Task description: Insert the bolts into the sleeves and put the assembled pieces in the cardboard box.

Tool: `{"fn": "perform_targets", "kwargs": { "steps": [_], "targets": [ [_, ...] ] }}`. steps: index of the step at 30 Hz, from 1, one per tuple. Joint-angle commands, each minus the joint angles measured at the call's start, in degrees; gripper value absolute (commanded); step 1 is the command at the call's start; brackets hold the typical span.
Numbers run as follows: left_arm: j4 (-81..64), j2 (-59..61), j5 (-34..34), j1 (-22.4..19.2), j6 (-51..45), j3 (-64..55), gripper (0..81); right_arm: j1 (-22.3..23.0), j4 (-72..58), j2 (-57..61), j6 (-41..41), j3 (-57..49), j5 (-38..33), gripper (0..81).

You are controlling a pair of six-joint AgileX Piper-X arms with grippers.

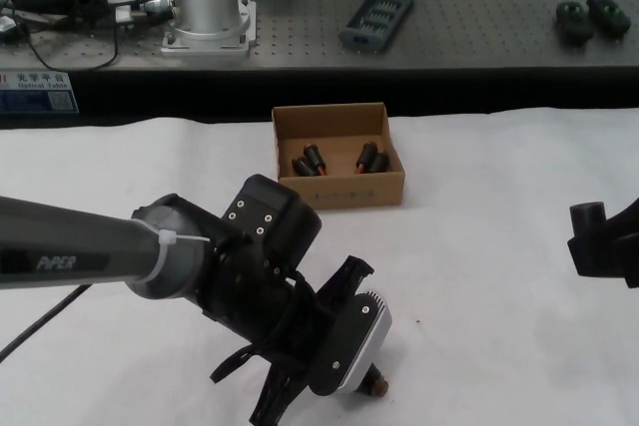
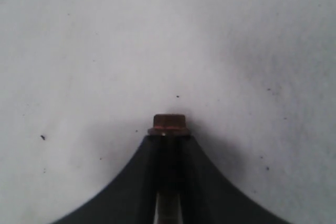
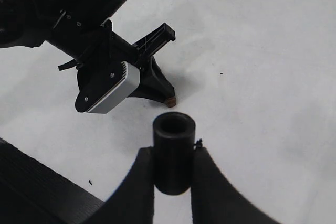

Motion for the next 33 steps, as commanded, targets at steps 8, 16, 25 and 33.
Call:
{"fn": "perform_targets", "kwargs": {
  "steps": [8, 16, 25, 33],
  "targets": [
    [5.05, 0.57, -9.32, -0.2, -1.82, 0.7, 0.6, 0.11, -0.97, -0.4, -0.45, -0.15, 0.1, 2.9],
    [6.94, -6.35, -13.24, -0.2, -18.24, 0.7, 0.6, 0.11, -1.12, -0.4, -0.45, -0.15, 0.1, 2.9],
    [11.12, -22.42, -20.58, -0.2, -51.06, 0.7, 0.6, 0.11, -0.97, -0.4, 0.04, -0.15, -2.05, 2.9],
    [15.19, -37.68, -25.12, 0.6, -91.11, 0.7, 0.6, 0.11, -3.81, 0.36, 2.78, -0.15, -9.29, 2.9]
  ]
}}
